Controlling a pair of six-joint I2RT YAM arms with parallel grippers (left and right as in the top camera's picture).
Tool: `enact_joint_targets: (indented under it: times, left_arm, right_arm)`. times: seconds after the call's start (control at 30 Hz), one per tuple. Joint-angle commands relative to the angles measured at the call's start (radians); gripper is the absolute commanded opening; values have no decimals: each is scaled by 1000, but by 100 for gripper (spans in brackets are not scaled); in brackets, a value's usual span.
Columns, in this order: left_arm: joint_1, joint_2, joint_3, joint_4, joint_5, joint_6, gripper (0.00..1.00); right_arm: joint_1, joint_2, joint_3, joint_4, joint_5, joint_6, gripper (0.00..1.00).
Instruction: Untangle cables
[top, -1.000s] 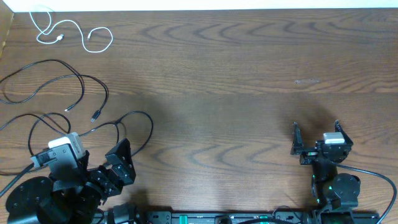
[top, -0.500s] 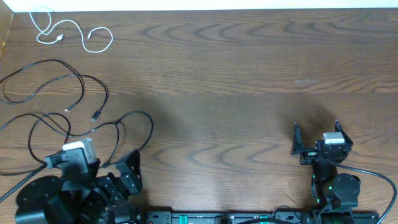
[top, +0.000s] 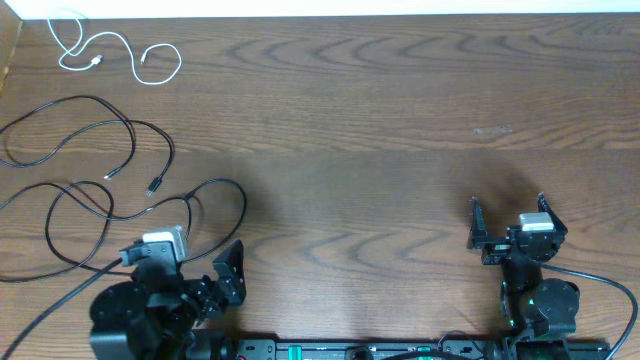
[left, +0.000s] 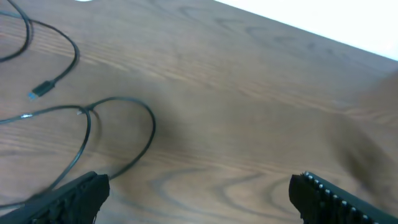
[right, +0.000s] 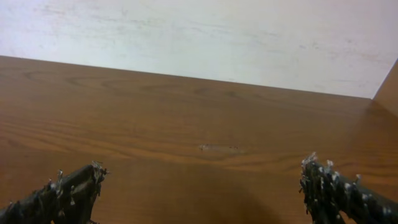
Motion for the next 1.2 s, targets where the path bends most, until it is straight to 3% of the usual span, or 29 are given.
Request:
enact_joint_targets:
  times: [0.0,0.6,0.97,1.17]
  left_arm:
    - [-2,-91,-113,55,-41,7,98]
    - [17,-332,-476,375,-109,30,98]
    - [37,-330,-635,602,-109,33,98]
    - [37,-330,-763,816,-112,32,98]
  right_arm:
    - [5,-6,-3,-3,-2,4,99]
    - [5,-6,-3,-3,-2,4,99]
    - [5,-6,-4,-3,-2,4,99]
    - [5,-6,-4,-3,-2,4,99]
